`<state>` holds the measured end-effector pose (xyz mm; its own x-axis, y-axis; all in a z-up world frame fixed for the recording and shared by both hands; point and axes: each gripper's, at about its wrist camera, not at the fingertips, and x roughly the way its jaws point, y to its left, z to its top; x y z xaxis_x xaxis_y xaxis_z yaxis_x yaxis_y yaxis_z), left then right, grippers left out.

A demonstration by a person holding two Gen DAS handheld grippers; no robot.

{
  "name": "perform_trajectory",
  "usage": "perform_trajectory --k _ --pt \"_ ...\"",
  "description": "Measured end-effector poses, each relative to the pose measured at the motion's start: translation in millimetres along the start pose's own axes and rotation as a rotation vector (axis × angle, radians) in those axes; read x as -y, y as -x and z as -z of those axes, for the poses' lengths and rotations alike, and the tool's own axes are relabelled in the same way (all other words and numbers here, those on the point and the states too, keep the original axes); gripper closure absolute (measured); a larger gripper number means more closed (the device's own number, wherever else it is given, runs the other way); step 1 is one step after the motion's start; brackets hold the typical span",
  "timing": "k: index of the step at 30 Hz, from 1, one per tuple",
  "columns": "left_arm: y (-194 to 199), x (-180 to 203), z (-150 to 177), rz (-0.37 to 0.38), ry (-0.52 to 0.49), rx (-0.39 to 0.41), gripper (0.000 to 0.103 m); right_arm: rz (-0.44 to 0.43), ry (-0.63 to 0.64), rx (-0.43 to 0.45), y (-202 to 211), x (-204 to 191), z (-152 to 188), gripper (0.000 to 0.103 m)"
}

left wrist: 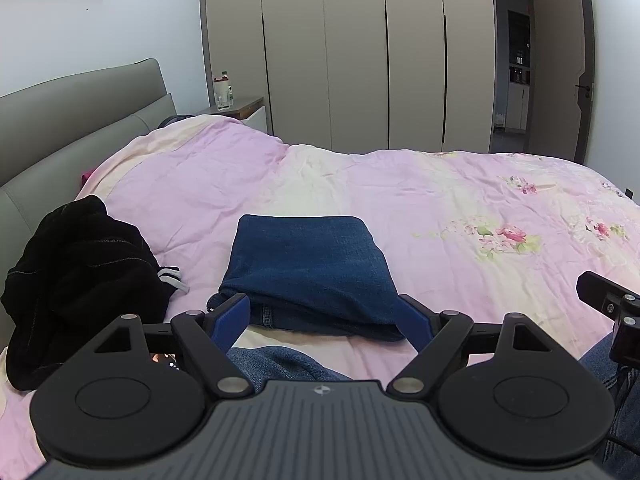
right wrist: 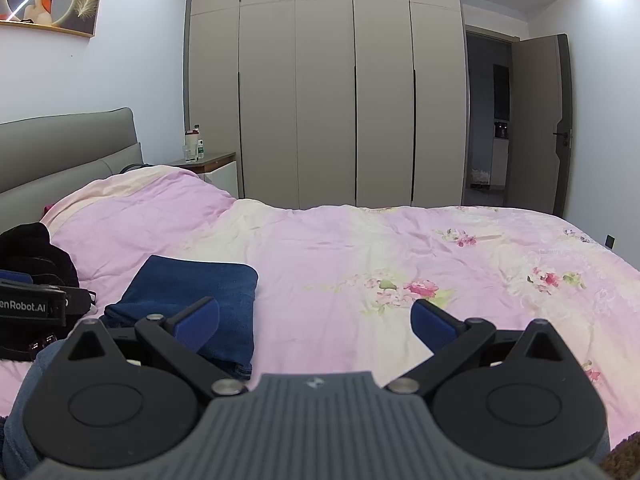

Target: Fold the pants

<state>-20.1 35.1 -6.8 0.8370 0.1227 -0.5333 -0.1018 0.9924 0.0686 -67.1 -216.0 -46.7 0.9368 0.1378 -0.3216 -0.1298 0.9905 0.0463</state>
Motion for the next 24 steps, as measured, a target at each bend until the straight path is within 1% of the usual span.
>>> perform_trajectory --k 24 --pt "4.9 -2.1 -0.7 0.003 -0.010 0.012 0.007 -0.004 -0.008 -0.011 0.1 5.3 -1.7 0.005"
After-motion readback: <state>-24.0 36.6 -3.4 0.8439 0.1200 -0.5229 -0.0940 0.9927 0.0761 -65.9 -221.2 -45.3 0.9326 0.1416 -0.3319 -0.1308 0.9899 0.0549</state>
